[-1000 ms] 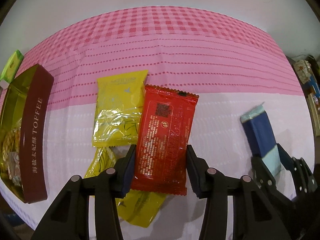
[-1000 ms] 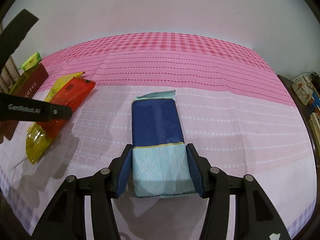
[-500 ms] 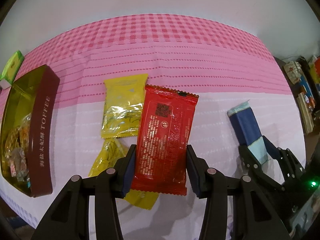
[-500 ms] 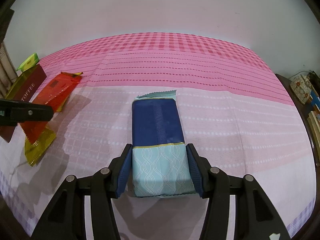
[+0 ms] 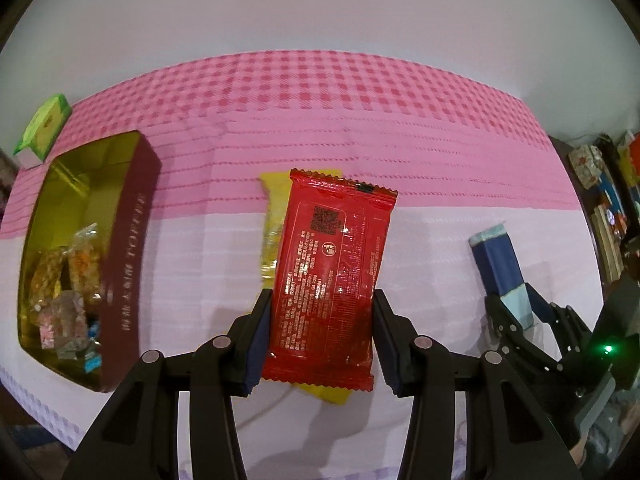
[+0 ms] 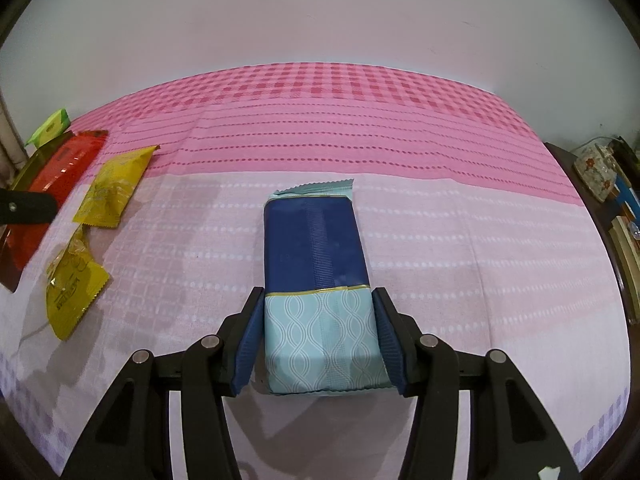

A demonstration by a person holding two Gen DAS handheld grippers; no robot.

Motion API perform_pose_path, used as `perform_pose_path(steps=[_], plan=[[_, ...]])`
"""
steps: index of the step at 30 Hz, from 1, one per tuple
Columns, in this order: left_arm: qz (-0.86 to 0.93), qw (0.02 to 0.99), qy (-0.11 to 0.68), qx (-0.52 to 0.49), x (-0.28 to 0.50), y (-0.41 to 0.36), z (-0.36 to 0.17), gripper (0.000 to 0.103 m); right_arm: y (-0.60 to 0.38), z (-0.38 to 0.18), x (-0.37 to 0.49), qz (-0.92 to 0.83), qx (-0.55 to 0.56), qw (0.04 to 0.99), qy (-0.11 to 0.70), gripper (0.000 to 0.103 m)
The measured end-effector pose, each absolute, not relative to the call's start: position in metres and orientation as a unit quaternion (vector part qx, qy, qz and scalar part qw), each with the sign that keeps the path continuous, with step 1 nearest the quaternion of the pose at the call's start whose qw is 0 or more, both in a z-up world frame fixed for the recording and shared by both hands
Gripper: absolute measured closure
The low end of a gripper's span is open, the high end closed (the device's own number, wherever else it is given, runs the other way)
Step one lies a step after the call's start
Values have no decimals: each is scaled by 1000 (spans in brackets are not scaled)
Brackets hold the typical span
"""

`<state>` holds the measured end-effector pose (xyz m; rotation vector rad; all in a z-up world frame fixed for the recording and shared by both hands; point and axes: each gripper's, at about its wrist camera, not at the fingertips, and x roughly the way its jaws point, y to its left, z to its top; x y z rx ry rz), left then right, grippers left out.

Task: Organize snacks
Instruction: 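Lift the red packet and carry it over the tin with the left gripper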

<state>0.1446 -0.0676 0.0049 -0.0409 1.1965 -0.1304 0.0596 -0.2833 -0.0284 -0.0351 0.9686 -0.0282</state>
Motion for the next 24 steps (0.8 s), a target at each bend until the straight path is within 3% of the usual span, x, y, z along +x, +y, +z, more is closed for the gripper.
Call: perform_pose_path(steps=[24], plan=[[58,836,542,-56,141,110,19,55,-280,-28,59,-45,-7,882,470,56]])
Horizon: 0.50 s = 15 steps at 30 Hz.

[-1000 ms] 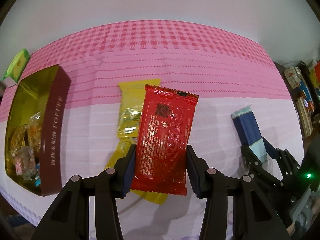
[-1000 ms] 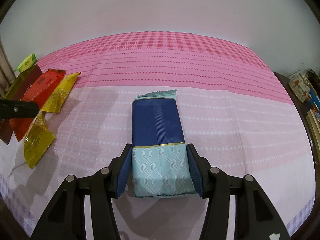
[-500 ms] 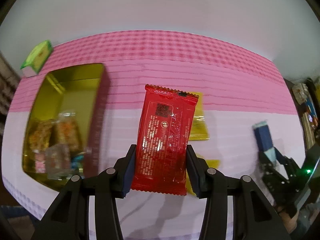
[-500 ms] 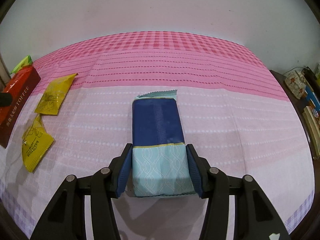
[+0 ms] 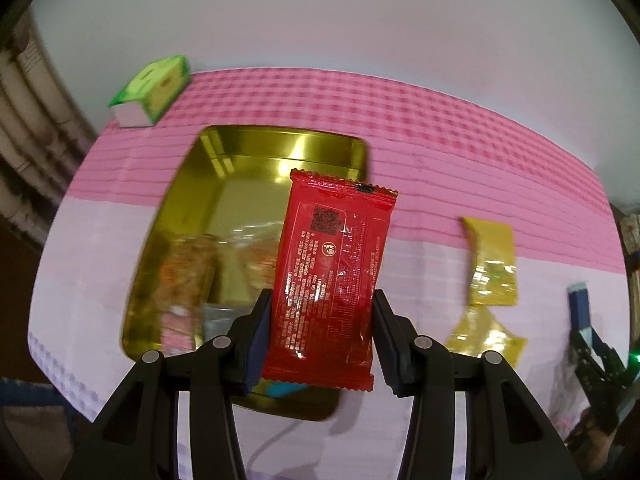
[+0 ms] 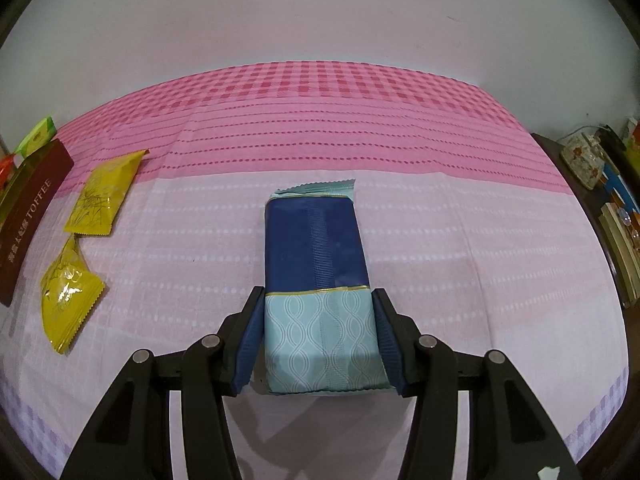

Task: Organize snacks
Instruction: 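Lift the red packet and carry it over the tin with the left gripper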

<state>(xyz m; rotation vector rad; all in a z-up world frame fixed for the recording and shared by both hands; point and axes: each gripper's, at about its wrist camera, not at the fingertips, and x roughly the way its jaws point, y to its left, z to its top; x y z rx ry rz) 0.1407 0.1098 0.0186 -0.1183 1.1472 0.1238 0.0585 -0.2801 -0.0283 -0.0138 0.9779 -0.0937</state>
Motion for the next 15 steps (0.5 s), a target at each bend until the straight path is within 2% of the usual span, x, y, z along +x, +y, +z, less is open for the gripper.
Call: perform_pose_path(steps=[15], plan=[[89,813,570,-75,148,179,-13,55,-276,-28,61,-69,6,875,479,56]])
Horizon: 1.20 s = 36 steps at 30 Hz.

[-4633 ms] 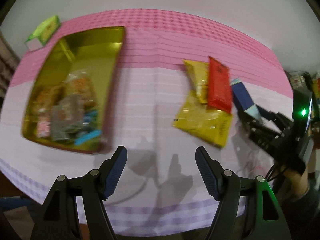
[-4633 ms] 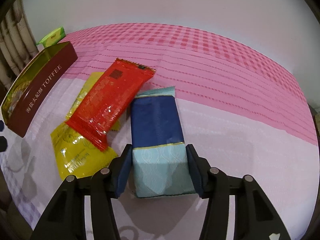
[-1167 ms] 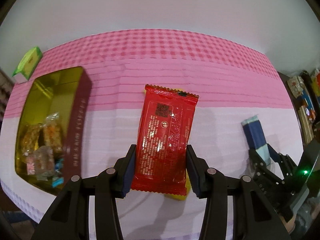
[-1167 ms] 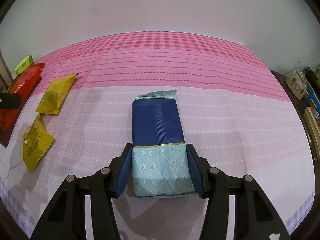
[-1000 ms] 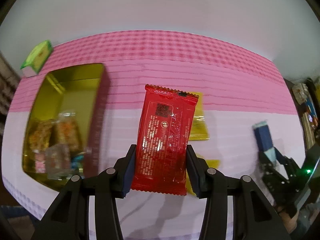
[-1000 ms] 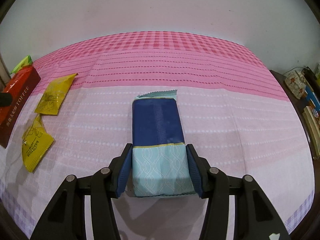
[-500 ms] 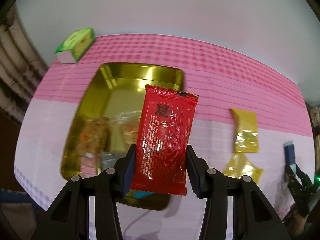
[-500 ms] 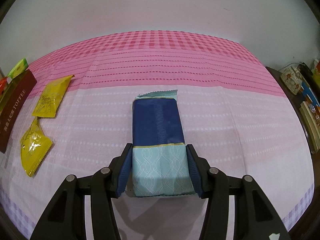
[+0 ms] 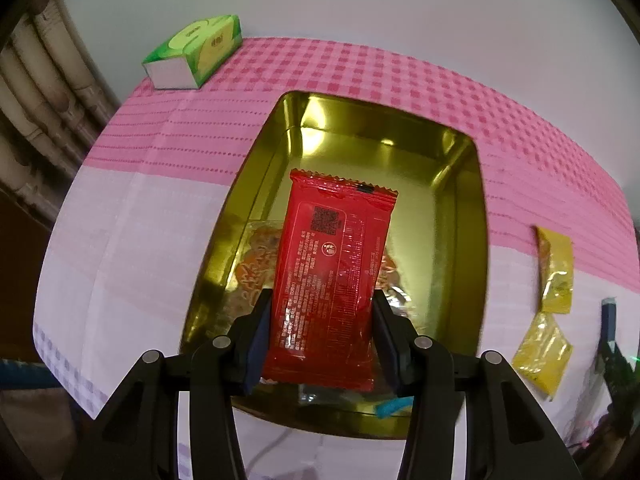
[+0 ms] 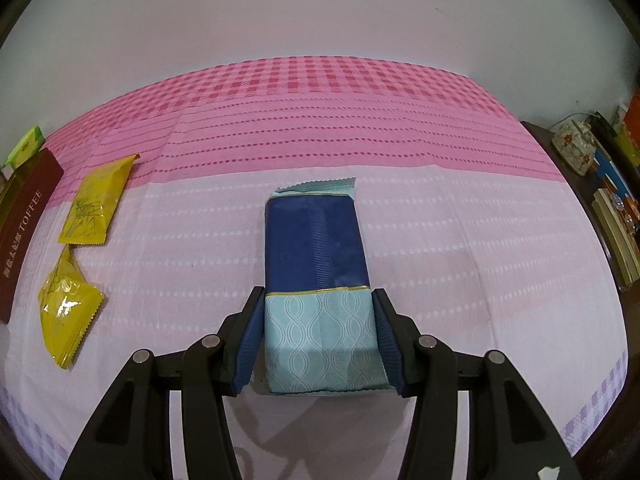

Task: Organize snacks
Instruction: 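Lift the red packet and carry it over the tin with the left gripper, then open the left gripper to drop the red packet into the tin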

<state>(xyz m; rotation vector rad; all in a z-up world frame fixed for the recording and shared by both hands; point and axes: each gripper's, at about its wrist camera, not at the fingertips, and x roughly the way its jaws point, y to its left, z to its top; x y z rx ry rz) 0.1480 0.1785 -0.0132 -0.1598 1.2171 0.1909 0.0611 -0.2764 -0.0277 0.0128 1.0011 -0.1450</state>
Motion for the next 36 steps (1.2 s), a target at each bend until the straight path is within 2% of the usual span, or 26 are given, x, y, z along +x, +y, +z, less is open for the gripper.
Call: perform_pose_path(steps=[24,32,34,36], plan=[[84,809,582,-18,151,190,-34,54,-269,-27,68,-97,13,865,493,56],[81,808,584,-19,150,193,-32,49,-266,-26,66,-98,10,861,498,56],[80,809,582,-19,148,193,-32,42,-265,-25,66,-99,11,860,500,56],[81,812,577,-19,146,194,-30,41,-263,-25,65,-101,12,859,501,56]])
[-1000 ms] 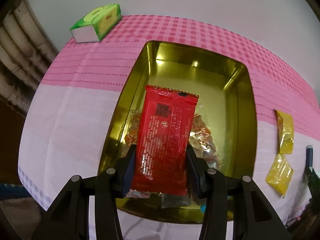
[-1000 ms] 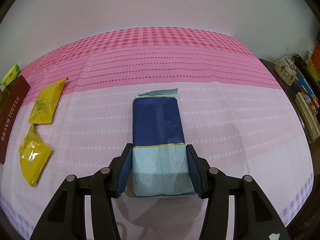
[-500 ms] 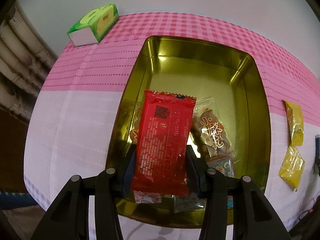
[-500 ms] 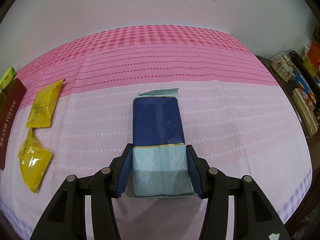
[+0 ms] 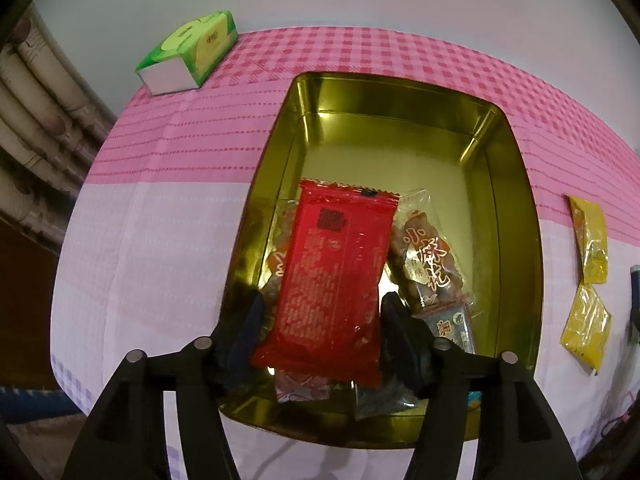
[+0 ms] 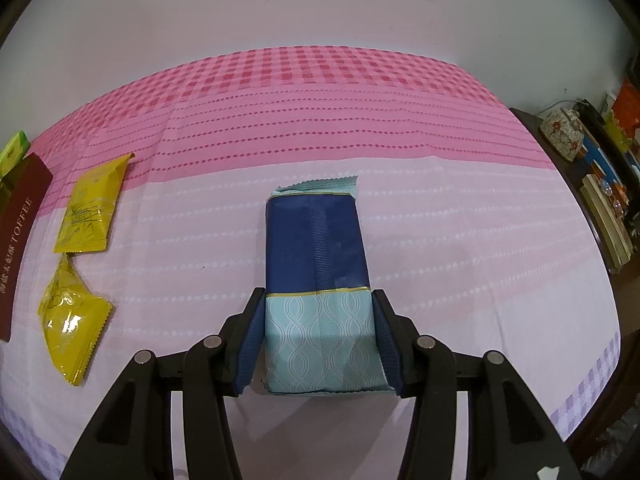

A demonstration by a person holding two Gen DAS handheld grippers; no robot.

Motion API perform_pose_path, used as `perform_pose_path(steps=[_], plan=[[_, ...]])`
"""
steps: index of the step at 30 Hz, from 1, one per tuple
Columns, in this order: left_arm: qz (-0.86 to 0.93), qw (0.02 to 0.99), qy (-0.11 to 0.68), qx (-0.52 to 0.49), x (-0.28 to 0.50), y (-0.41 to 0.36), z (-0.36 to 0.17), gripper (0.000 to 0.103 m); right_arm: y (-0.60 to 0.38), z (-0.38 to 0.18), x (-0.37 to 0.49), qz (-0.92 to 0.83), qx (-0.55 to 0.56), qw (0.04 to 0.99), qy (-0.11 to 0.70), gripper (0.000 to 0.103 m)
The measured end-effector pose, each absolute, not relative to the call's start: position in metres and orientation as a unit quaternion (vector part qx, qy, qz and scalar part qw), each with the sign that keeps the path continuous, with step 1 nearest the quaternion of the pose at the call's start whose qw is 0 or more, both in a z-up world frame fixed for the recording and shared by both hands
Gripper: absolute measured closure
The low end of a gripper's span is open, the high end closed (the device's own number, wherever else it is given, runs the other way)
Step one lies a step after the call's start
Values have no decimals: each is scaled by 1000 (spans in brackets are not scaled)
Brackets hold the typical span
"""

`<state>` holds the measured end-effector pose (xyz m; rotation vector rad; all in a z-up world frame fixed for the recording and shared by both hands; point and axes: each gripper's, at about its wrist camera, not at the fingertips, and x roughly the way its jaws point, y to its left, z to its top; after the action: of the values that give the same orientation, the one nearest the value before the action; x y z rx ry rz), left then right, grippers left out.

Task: Organize snacks
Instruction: 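Open the left gripper to drop the red packet into the tin, then carry the blue-and-teal packet into the tin and open the right gripper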

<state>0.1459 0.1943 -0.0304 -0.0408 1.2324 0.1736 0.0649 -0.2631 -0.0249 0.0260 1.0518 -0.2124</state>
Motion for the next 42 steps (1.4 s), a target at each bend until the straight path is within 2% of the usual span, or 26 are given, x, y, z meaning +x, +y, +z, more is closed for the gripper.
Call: perform_pose_path(steps=[19,31,42], plan=[[80,853,516,-11,102,203,9,34,-214,6,62,-73,10,874,481,56],[135,849,510,-32,56,241,5,34,-106,36,75,20,-8,884,468,56],[146,844,512,-74,38,265,2,34,-1,35,86,80,-53,879,467,56]])
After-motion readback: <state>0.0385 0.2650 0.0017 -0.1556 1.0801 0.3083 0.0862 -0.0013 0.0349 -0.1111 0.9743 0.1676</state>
